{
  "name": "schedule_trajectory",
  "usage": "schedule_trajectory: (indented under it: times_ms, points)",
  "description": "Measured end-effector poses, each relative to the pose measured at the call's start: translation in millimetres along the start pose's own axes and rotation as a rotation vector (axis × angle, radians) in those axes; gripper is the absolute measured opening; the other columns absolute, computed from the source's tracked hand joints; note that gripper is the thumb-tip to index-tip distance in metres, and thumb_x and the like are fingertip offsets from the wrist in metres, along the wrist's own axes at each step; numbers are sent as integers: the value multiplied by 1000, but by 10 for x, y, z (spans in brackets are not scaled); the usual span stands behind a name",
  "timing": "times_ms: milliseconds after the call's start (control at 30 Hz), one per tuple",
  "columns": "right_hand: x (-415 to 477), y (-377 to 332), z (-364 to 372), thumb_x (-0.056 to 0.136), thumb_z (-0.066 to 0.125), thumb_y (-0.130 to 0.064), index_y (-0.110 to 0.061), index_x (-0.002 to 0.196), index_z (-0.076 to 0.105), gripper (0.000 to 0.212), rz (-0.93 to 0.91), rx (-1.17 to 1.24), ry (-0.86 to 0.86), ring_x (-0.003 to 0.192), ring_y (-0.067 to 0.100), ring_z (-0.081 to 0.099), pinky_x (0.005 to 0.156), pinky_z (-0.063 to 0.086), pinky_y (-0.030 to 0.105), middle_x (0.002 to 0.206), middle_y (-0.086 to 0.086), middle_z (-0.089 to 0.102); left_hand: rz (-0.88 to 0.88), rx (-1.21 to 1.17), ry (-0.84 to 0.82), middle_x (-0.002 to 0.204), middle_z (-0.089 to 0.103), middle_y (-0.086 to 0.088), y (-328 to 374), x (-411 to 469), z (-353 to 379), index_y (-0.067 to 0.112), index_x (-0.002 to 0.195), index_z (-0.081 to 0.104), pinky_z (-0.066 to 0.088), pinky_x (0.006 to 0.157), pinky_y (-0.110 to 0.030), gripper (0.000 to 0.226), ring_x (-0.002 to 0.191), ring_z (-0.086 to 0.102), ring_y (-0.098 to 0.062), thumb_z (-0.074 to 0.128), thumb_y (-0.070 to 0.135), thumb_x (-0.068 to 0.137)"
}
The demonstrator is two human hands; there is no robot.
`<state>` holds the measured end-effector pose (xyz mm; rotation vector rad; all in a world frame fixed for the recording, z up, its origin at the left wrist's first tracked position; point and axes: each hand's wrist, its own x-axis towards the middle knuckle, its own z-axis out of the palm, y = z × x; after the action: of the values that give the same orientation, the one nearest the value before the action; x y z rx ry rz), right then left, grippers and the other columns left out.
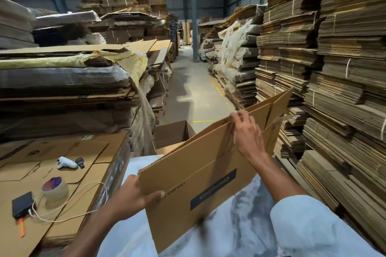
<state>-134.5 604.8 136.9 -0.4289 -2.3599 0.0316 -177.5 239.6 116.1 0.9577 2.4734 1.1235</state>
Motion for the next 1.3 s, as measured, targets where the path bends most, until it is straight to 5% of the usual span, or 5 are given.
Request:
schedule_trajectory:
  times_ms: [300, 500, 800, 1033, 1300]
  points:
    - [-240, -83, 120, 104, 47, -48, -12, 97, 65, 41, 418, 292, -479, 63, 15, 63, 59, 53, 29, 77, 1, 65, -18, -26, -50, 100, 67, 39, -268, 85, 223, 52, 113, 61, 61, 80, -26, 30, 94, 70, 2, 68, 31, 93]
    - [-638, -419, 258, 102, 55, -47, -17, 115, 67, 35, 427, 677, -649, 71, 16, 72, 65, 59, 34, 98, 3, 75, 10, 15, 201, 61, 70, 16, -121, 235, 461, 22, 75, 68, 52, 51, -17, 30, 62, 70, -6, 57, 35, 100]
    - [-1448, -1138, 174, 95, 53, -63, -2, 155, 31, 88, 636, 1265, -1663, 135, 39, 50, 107, 47, 50, 157, 22, 38, -352, -458, 414, 89, 72, -14, -334, 568, 823, 17, 82, 66, 56, 51, -33, 17, 77, 70, -31, 61, 21, 98]
    - [-1922, -1232, 338, 83, 62, -72, -23, 160, 20, 101, 1329, 1540, -1254, 148, 42, 32, 105, 47, 54, 170, 14, 4, -493, -856, 464, 101, 73, -18, -575, 486, 1250, -2, 106, 66, 62, 65, -42, 16, 86, 72, -35, 64, 11, 97]
    - [-2063, -649, 533, 101, 58, -7, -6, 141, 52, 40, 1495, 1834, -32, 101, 39, 66, 58, 62, 49, 124, 22, 67, -538, -1176, 509, 111, 69, -19, -470, 288, 1314, -6, 121, 56, 64, 59, -38, 23, 97, 69, -42, 57, 0, 99]
